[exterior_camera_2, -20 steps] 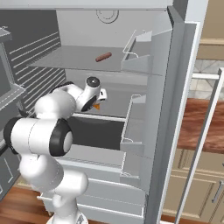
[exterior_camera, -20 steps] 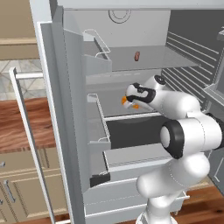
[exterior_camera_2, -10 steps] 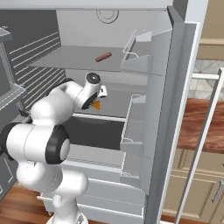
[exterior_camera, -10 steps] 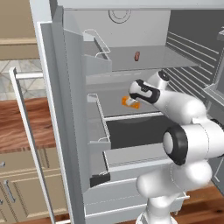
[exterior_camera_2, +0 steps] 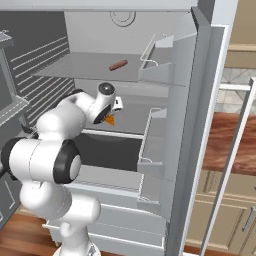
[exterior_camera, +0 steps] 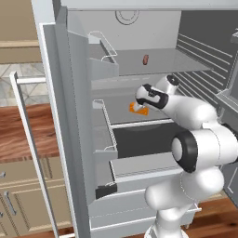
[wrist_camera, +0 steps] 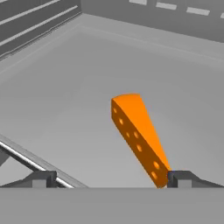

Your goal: Retrieve the sausage and cheese from the fridge and place them on the cutting board on the counter.

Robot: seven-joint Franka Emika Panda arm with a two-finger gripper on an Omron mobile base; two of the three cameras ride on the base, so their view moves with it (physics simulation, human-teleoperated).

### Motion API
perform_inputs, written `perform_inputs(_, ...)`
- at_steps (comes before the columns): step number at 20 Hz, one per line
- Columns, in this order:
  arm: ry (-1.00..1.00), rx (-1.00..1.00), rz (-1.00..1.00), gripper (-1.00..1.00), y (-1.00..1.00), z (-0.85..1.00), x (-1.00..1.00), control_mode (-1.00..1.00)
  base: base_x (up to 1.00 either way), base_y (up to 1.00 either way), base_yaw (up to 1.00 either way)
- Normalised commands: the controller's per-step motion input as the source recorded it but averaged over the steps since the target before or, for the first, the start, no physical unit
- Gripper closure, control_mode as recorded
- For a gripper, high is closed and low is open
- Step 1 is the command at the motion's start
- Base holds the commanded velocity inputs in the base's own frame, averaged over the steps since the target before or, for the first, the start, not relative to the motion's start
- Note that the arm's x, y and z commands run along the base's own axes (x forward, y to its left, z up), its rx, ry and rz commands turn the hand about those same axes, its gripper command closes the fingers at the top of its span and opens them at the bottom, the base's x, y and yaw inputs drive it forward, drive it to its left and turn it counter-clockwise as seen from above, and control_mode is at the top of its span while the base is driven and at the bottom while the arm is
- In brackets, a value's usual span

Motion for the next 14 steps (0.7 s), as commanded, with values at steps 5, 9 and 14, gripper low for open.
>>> perform_inputs(5,0.00,0.00,0.00,-1.00,-0.09,-0.12,0.32,-1.00,0.00,0.00,0.00)
perform_inputs(9,0.00,0.00,0.01,-1.00,-0.12,-0.20,0.20,-1.00,0.00,0.00,0.00)
perform_inputs(14,0.00,0.00,0.04,-1.00,-0.01,-0.26,0.06,-1.00,0.00,0.00,0.00)
